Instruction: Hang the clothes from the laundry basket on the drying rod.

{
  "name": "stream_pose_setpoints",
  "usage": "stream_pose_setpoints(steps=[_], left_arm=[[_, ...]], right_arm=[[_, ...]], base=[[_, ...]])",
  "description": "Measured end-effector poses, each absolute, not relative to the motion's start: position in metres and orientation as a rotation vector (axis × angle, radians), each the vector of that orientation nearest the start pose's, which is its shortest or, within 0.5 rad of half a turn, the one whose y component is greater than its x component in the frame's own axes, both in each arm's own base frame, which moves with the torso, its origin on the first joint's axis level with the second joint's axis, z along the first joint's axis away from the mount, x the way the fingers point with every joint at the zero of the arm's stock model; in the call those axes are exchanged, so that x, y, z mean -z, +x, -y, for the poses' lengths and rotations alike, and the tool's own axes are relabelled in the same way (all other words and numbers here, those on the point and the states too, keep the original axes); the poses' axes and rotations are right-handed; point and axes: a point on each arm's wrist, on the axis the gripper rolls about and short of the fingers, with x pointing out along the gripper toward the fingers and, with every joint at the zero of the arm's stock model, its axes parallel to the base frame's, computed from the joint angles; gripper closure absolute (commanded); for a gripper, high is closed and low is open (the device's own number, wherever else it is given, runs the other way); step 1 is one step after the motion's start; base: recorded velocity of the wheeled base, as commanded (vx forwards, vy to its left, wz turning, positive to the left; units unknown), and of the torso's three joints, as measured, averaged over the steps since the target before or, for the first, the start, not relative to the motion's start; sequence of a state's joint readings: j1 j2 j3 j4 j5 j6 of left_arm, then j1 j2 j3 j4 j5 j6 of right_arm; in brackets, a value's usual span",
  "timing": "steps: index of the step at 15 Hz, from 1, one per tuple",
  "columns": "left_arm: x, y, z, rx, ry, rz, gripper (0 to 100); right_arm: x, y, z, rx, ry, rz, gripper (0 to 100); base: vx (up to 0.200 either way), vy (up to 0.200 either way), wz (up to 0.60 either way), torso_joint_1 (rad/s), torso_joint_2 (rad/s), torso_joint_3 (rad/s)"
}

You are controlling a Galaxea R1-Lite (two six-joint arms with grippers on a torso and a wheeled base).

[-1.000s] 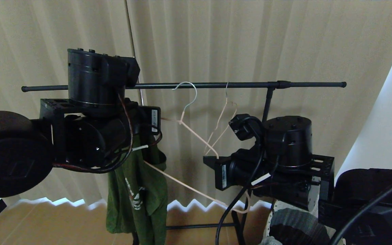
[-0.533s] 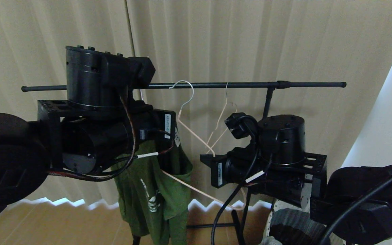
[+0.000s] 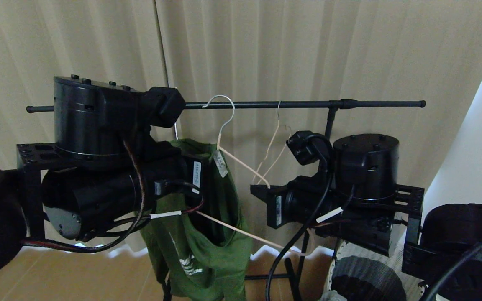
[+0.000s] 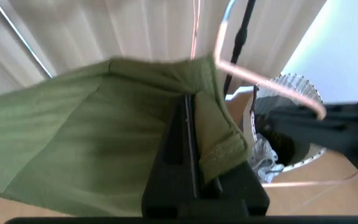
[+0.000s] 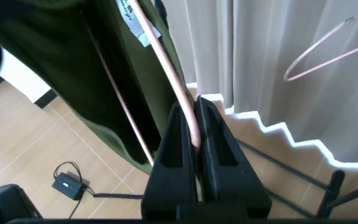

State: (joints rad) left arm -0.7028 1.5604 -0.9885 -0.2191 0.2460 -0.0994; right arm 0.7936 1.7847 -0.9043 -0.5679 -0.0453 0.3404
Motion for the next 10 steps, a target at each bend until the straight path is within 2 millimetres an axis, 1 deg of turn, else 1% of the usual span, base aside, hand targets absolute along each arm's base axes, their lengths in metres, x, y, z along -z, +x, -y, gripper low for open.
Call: stream_pose_setpoints(steps=[7,10], left_arm=[[-0.234,0.203,0.165,0.443,0.071,-0.333,0],[-0.233,0.192,0.156,0.469,0.130,-0.314,0]], right_arm=[[-0.192,0.222,-0.224,-0.692,0.202,-0.362,100],[-0.192,0.218,-0.208,-0.676,0.148,-0.345,100]], base=[[0.000,0.000,0.00,0.000,0.00,0.000],[0.000,0.000,0.00,0.000,0.00,0.000]])
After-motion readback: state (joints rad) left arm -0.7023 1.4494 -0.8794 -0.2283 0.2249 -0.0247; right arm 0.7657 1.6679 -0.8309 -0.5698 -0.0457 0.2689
